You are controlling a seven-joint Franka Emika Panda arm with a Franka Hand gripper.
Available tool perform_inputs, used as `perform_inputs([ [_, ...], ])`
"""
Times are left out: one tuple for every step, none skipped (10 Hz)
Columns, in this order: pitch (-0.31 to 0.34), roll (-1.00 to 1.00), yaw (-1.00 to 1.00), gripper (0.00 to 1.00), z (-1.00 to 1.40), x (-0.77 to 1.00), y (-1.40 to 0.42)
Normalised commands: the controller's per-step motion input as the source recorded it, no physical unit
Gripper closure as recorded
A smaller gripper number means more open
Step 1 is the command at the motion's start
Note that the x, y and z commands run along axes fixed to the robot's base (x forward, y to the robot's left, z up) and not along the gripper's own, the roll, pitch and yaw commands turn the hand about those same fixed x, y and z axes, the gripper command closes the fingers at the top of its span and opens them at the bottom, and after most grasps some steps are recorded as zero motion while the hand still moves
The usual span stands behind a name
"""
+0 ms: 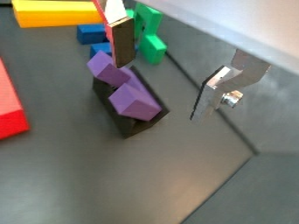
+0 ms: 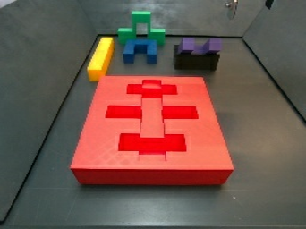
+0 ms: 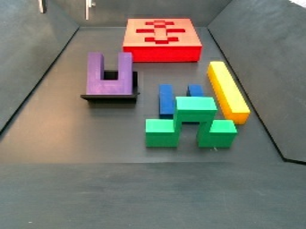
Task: Pick up the purple object. Move up. Place the purple object on the fixture. Regrasp the purple object. Move to above the board. Insert the purple object.
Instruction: Regrasp the purple object.
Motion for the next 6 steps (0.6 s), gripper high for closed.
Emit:
perform_inputs([
  [0.017, 0.97, 0.47, 0.00, 0.00, 0.48, 0.00],
  [0.051, 0.83, 0.50, 0.00, 0.05, 0.56, 0.00],
  [0.111, 0.76, 0.52, 0.00, 0.05, 0.61, 0.00],
  [0.157, 0.80, 0.50, 0.00, 0.04, 0.61, 0.00],
  [0.334, 0.95, 0.43, 0.00, 0.00, 0.41, 0.00],
  [0.486, 1.00, 0.22, 0.00, 0.00, 0.17, -0.17],
])
